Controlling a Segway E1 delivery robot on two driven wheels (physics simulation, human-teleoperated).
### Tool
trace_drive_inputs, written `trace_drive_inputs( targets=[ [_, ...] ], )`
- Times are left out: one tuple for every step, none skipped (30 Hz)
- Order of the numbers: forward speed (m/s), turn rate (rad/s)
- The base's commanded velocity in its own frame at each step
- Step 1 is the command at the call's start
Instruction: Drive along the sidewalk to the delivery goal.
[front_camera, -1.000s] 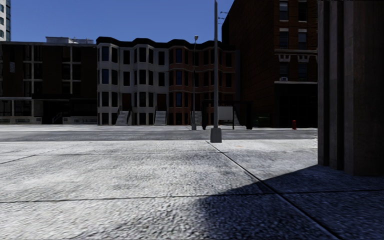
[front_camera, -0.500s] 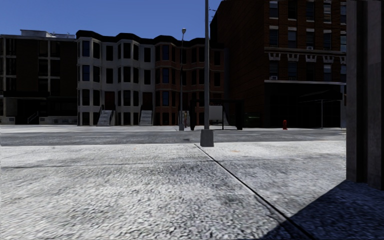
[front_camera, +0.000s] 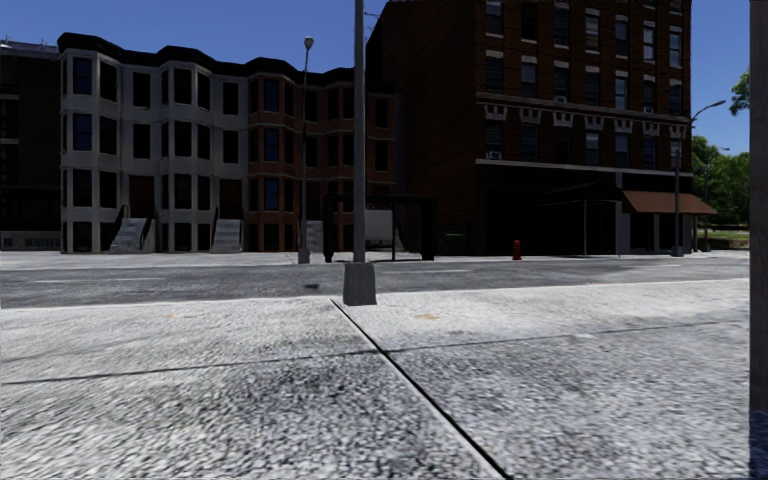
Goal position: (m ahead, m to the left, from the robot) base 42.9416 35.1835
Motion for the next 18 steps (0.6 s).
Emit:
trace_drive_inputs(
  targets=[
    [2.00, -0.56],
    [2.00, -0.57],
    [2.00, -0.57],
    [2.00, -0.57],
    [2.00, -0.57],
    [2.00, -0.57],
    [2.00, -0.57],
    [2.00, -0.57],
    [2.00, -0.57],
    [2.00, -0.57],
    [2.00, -0.57],
    [2.00, -0.57],
    [2.00, -0.57],
    [2.00, -0.57],
    [2.00, -0.57],
    [2.00, -0.57],
    [2.00, -0.57],
    [2.00, -0.57]
  ],
)
